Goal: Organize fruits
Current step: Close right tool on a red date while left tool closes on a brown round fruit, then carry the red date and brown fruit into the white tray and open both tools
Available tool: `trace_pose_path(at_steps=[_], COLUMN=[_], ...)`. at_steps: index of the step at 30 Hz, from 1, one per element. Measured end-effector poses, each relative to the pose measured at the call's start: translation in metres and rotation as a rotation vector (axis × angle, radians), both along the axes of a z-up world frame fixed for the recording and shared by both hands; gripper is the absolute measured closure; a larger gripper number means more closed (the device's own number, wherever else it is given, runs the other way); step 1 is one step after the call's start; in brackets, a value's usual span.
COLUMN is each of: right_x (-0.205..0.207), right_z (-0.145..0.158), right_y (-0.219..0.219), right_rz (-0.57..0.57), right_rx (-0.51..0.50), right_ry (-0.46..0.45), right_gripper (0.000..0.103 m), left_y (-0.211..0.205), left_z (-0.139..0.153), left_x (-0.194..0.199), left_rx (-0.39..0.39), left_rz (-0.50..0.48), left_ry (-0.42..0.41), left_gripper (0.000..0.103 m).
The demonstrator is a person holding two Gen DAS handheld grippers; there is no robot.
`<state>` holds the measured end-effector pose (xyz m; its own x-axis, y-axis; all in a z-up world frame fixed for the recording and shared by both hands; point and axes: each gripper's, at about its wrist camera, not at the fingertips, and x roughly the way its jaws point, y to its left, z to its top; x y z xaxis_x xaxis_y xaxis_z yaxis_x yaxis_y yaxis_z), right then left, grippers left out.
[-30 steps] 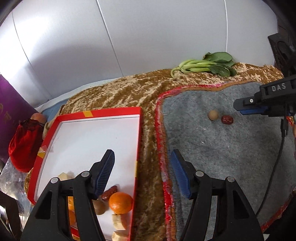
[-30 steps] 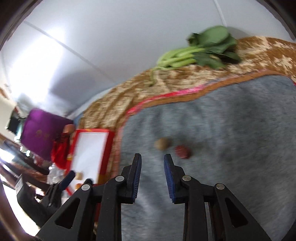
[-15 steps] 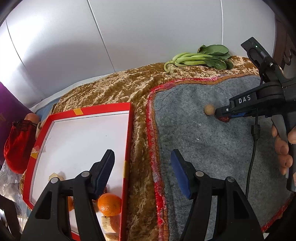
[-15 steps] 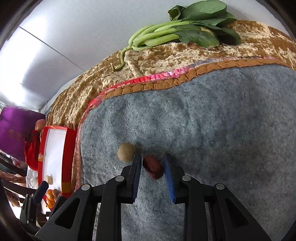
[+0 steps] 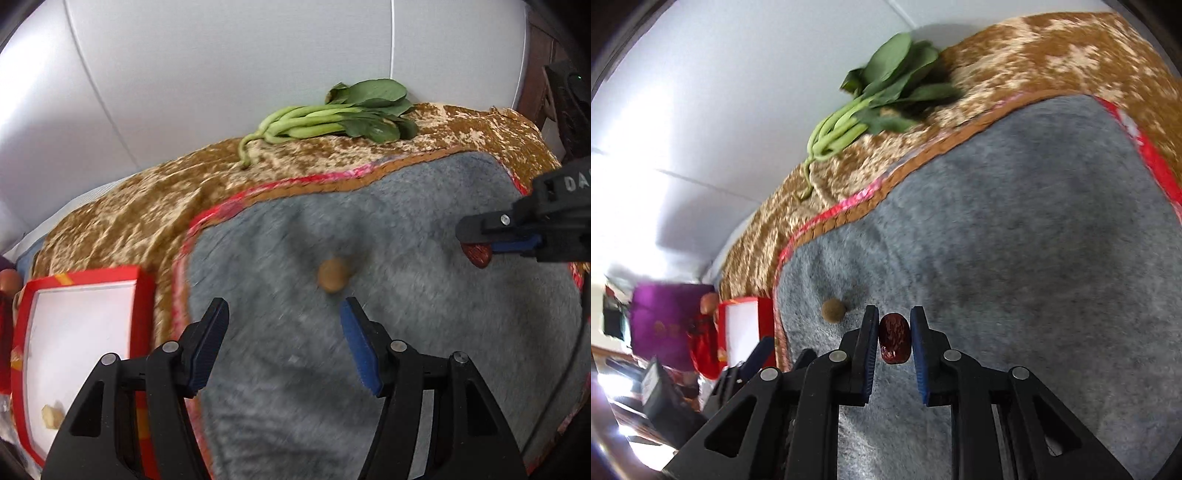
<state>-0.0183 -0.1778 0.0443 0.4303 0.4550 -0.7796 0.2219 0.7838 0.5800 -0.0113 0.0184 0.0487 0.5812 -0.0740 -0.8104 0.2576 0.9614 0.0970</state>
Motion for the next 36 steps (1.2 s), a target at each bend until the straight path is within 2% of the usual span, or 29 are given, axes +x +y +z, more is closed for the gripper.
trace_pose_path(at_steps=[6,11,13,16,18,22,27,32,36], right_x=[-0.002,-0.005,-0.003,-0.003,-0.003,-0.003,-0.003,-0.004,-0.005], right_z=[0.003,0.004,0.002,0.0,0.0,0.001,0.004,0.008,0.012], right_y=[-0.007,-0.005,-0.003,0.001,0.002,0.003,0.018,0.054,0.087], right_rz=[-0.015,0.002,0.005,0.007,0.006,0.012,0.046,0.117,0.185], right_rx=[0.031,0.033,0.03,0.025,0.021,0.027,0.033,0.038,0.045], right_ry=[-0.005,-0.007,-0.001,0.006,0.007,0.002,-0.018,-0.044,-0.08], right_gripper=[0.085,0.085,0.085,0.085,0.085,0.085,0.085,0.085,0.085], left_y=[-0.02,-0.018,-0.016,-0.013,-0.013,-0.007,0.009,0.034,0.07], left_z=[-0.011,-0.022,-0.026,-0.031,-0.031,-0.027,-0.01,0.02,0.04], left_x=[0.02,0.032,0.036,0.037,0.036,0.034,0.01,-0.019,-0.038], left_rx=[-0.004,0.004,0.004,-0.004,-0.008,-0.061,-0.075,-0.061,-0.06], left_rz=[-0.029,-0.016,-0.013,-0.021,-0.035,-0.019,0.007,0.026,0.089], left_ry=[0.012,0.028,0.033,0.037,0.035,0.046,0.025,-0.064,-0.123], left_gripper=[0.041,0.043,0.059,0.07,0.083,0.083,0.083,0.083,0.083])
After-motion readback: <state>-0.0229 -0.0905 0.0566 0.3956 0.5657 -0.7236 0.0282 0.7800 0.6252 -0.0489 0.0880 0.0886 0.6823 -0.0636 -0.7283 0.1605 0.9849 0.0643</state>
